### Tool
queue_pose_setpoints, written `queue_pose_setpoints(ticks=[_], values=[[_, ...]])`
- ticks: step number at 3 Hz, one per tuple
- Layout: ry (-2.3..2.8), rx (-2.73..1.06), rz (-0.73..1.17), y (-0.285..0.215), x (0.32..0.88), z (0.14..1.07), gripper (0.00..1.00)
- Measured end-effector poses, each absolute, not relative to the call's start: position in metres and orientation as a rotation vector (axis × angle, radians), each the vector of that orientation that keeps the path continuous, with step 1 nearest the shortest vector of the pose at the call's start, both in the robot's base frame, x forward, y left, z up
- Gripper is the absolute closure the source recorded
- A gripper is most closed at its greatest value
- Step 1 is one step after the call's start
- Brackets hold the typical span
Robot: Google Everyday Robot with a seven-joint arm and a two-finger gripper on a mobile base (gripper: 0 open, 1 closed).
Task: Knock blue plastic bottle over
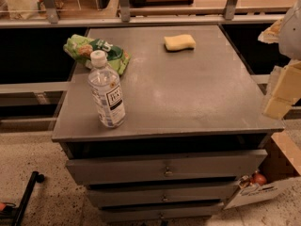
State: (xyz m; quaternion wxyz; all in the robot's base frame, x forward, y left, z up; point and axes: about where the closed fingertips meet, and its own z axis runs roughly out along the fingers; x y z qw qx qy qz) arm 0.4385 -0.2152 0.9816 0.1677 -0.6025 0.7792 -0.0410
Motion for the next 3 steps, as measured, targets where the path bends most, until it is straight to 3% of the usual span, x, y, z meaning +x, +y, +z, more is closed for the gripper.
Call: queue_pose_setpoints(ticks=[2,3], values=[[2.185,-1.710,-0.056,-0.207,0.441,0.979,0.00],[2.093,-1.681,0.094,-0.172,0.451,0.963,0.00]])
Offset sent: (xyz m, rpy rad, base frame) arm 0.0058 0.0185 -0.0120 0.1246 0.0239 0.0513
